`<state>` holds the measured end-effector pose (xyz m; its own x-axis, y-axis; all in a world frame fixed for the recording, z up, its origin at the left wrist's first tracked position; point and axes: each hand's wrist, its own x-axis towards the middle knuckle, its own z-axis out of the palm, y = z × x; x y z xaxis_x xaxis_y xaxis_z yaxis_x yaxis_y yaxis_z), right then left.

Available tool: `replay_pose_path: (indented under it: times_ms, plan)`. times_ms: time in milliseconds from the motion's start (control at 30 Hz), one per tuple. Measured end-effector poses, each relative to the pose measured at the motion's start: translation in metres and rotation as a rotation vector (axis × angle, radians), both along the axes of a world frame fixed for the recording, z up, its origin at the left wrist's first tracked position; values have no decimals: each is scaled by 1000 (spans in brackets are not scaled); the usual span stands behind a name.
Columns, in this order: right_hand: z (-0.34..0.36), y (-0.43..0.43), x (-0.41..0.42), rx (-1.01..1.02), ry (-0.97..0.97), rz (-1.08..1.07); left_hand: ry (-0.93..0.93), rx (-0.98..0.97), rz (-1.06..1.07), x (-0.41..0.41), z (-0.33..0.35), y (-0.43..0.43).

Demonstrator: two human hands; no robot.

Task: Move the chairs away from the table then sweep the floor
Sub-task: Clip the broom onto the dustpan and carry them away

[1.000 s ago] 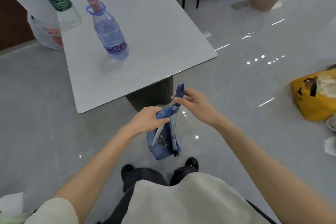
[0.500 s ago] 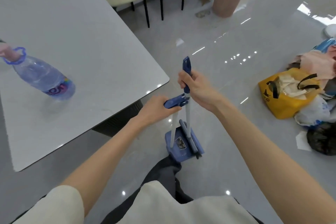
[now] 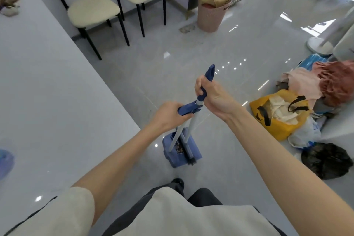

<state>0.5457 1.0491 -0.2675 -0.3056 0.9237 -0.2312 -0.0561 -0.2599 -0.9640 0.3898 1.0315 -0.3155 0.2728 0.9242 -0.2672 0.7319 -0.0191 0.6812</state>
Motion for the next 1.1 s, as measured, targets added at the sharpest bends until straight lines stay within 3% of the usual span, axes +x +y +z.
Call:
replay_pose_path:
  times_ms: [400,633,733,1100]
  plan:
    - [-11,134,50,-55,-83,165,38,10,94,44,-9,117]
    - [-48,162,140,-67,-416,208,132,-52,-57,111,-24,175]
    - [-62,159,167,21,-603,241,123,-83,-163,138,-29,190]
    - [-72,110,250,-109,-750,-367,230,11,-791,261,-32,242]
